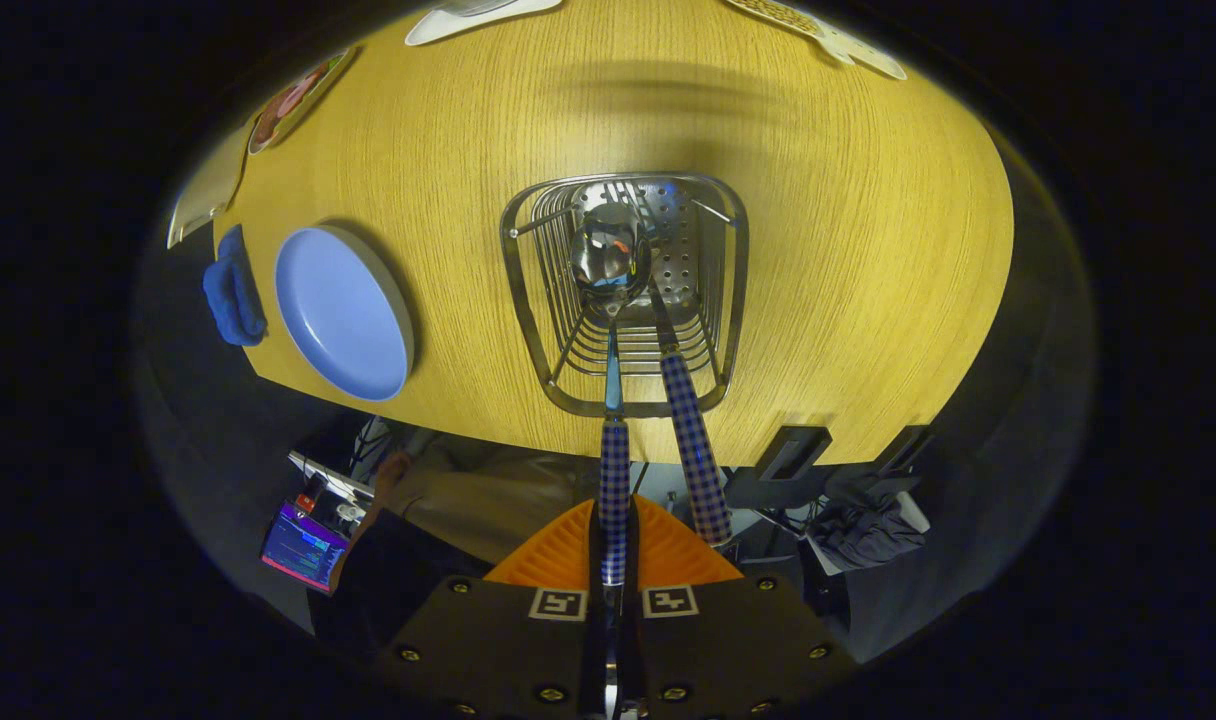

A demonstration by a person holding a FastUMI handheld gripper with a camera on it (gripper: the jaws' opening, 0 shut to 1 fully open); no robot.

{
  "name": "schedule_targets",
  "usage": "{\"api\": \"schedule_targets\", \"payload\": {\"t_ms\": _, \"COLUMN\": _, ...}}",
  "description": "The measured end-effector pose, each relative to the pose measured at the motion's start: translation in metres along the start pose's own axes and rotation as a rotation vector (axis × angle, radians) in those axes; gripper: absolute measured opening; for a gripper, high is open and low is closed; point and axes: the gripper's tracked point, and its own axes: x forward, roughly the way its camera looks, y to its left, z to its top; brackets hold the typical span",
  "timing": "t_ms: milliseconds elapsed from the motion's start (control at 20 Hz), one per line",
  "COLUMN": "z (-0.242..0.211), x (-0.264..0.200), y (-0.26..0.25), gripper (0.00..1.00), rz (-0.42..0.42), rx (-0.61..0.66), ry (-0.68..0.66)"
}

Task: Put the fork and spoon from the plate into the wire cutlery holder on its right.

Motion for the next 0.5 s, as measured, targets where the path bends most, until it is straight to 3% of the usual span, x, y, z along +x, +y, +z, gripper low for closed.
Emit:
{"api": "schedule_targets", "payload": {"t_ms": 200, "z": 0.006, "x": -0.005, "y": 0.0, "gripper": 0.16, "rz": -0.012, "rx": -0.021, "ry": -0.016}}
{"api": "schedule_targets", "payload": {"t_ms": 350, "z": 0.011, "x": -0.012, "y": 0.0, "gripper": 0.17, "rz": -0.013, "rx": -0.018, "ry": -0.047}}
{"api": "schedule_targets", "payload": {"t_ms": 400, "z": 0.011, "x": -0.009, "y": 0.0, "gripper": 0.36, "rz": -0.014, "rx": -0.018, "ry": -0.053}}
{"api": "schedule_targets", "payload": {"t_ms": 500, "z": 0.016, "x": -0.007, "y": 0.0, "gripper": 0.37, "rz": -0.015, "rx": -0.012, "ry": -0.07}}
